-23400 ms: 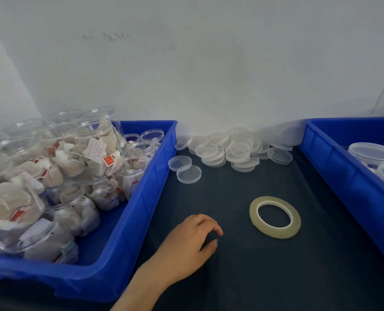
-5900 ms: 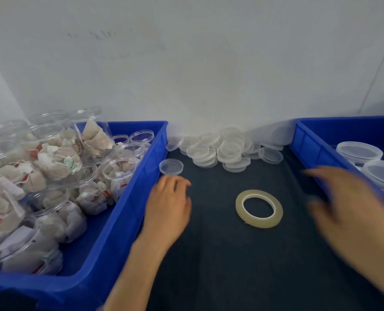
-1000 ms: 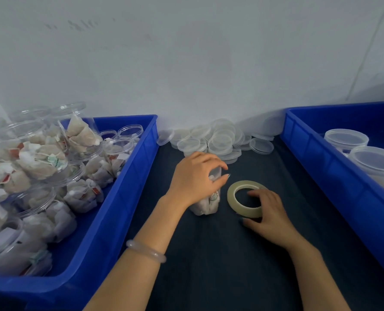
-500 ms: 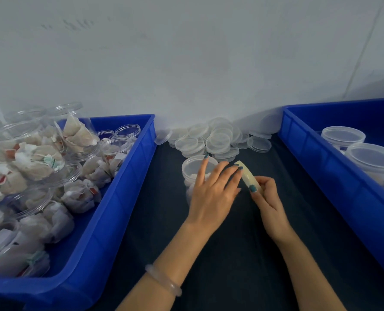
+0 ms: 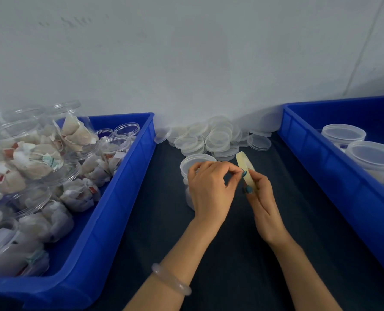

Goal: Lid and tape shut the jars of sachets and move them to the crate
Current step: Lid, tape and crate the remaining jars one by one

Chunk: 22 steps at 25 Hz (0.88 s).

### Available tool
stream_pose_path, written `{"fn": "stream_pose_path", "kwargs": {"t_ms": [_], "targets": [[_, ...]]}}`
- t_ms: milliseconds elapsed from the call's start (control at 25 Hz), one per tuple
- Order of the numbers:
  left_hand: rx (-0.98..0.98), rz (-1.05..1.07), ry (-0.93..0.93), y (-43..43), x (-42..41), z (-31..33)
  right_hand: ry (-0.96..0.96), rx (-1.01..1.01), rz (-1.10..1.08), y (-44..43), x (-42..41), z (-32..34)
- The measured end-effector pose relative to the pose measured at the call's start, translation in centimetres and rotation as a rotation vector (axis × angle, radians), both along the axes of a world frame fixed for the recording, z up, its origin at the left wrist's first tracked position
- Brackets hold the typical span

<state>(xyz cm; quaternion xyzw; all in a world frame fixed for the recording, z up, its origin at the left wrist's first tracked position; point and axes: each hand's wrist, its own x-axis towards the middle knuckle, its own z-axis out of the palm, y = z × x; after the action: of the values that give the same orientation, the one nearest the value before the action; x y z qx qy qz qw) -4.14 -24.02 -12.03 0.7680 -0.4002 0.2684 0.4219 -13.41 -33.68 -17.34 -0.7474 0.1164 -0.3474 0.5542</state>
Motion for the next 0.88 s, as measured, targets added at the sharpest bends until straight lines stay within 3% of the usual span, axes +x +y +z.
{"fn": "stream_pose_path", "kwargs": {"t_ms": [240, 560, 880], "targets": [[0.068, -0.073, 0.015, 0.9, -0.3, 0.7, -0.005, -0.21, -0.139, 0.2, -0.1, 1.0], [0.032, -0.032, 0.065, 2.1, -1.9, -0.1, 0.224, -0.565, -0.534, 0.1, -0.4, 1.1], [-0.299, -0.079, 0.575, 5.3, -0.9, 0.4, 0.269, -0.831, -0.64, -0.4, -0.6, 1.2]]}}
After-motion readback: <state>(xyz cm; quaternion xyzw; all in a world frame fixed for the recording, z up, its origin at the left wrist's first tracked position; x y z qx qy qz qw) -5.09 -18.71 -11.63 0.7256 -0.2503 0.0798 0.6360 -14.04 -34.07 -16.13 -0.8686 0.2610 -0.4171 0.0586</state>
